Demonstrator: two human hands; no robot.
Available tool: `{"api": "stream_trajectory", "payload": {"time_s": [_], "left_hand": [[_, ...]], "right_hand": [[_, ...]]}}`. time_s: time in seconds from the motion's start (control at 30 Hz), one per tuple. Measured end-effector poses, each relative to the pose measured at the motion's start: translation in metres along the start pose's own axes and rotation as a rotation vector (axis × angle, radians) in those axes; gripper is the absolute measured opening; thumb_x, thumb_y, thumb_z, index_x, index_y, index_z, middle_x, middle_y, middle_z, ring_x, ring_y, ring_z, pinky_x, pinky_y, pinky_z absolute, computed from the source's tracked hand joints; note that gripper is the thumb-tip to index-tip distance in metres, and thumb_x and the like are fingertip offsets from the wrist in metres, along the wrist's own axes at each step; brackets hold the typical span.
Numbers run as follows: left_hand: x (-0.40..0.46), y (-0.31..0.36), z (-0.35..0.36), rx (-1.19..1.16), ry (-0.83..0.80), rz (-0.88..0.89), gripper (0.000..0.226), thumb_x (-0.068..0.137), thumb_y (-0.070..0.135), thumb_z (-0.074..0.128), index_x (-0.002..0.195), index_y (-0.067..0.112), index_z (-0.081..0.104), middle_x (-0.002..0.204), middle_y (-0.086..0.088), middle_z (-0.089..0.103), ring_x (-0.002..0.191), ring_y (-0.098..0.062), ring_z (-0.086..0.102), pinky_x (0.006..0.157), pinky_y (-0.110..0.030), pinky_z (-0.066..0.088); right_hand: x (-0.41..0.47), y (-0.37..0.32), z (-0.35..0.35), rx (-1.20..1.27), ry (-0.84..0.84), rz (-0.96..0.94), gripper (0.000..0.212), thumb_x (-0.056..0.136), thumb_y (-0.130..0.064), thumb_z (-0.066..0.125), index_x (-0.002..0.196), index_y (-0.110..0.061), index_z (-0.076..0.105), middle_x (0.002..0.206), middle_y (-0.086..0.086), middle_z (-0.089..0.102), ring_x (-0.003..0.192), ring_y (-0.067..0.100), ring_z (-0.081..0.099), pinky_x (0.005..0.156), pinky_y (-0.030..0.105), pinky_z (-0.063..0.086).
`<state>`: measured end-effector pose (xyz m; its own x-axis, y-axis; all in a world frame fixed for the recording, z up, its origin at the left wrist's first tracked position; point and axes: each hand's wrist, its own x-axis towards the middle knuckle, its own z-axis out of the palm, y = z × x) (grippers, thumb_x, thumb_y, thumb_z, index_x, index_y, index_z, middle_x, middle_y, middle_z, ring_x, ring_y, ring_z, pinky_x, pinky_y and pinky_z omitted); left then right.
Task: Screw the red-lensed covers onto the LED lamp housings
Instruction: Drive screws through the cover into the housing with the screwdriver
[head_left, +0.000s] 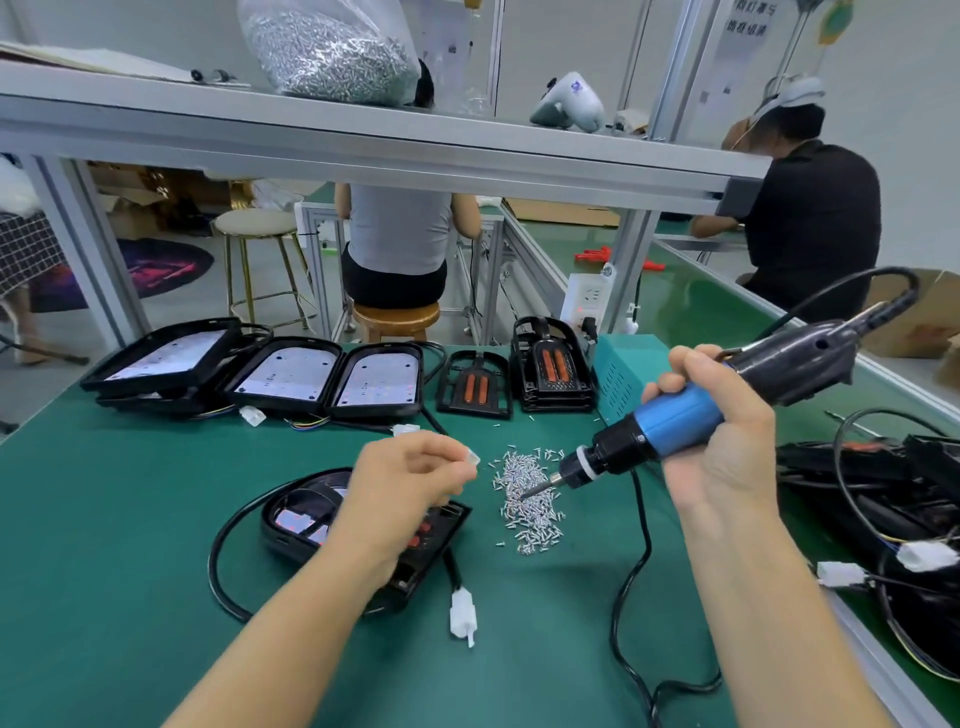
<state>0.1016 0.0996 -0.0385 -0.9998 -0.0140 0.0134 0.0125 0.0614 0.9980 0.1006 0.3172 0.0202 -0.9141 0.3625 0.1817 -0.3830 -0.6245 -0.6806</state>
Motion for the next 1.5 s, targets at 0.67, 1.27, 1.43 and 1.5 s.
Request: {"api": "stream_trajectory", "payload": {"time_s": [0.67, 1.27, 1.43, 1.5], "left_hand": [[-0.008, -0.013, -0.083, -0.803, 0.095, -0.314, 0.036, 0.058, -0.005, 0.066, 0.094, 0.000, 0.063, 0.075, -0.009, 0.072, 0.064, -0.015, 0.071, 0.053, -0.018, 0.055], [-0.006, -0.017, -0.080, -0.492, 0.091, -0.198, 0.015, 0.084, -0.009, 0.060, 0.093, -0.001, 0.070, 0.072, -0.010, 0.071, 0.067, -0.016, 0.070, 0.059, -0.020, 0.056], [-0.004, -0.016, -0.077, -0.530, 0.045, -0.226, 0.018, 0.089, -0.009, 0.053, 0.094, -0.001, 0.068, 0.068, -0.006, 0.064, 0.058, -0.011, 0.060, 0.056, -0.020, 0.054], [-0.003, -0.015, -0.077, -0.627, 0.018, -0.257, 0.019, 0.088, -0.009, 0.053, 0.096, -0.001, 0.069, 0.066, -0.005, 0.064, 0.056, -0.010, 0.059, 0.054, -0.018, 0.053]], "right_hand": [[-0.019, 0.066, 0.083, 0.224, -0.060, 0.108, 0.017, 0.083, 0.001, 0.058, 0.081, -0.014, 0.052, 0.067, -0.001, 0.058, 0.050, 0.008, 0.054, 0.058, 0.022, 0.050], [-0.022, 0.069, 0.088, 0.218, -0.064, 0.120, 0.017, 0.076, -0.001, 0.062, 0.080, -0.014, 0.052, 0.065, -0.002, 0.058, 0.051, 0.007, 0.054, 0.059, 0.021, 0.051], [-0.022, 0.066, 0.088, 0.220, -0.074, 0.117, 0.021, 0.072, -0.002, 0.065, 0.083, -0.014, 0.052, 0.067, -0.002, 0.058, 0.052, 0.007, 0.054, 0.060, 0.022, 0.051], [-0.022, 0.065, 0.088, 0.221, -0.070, 0.129, 0.025, 0.064, -0.005, 0.068, 0.082, -0.013, 0.052, 0.067, -0.002, 0.058, 0.051, 0.007, 0.054, 0.060, 0.022, 0.051]]}}
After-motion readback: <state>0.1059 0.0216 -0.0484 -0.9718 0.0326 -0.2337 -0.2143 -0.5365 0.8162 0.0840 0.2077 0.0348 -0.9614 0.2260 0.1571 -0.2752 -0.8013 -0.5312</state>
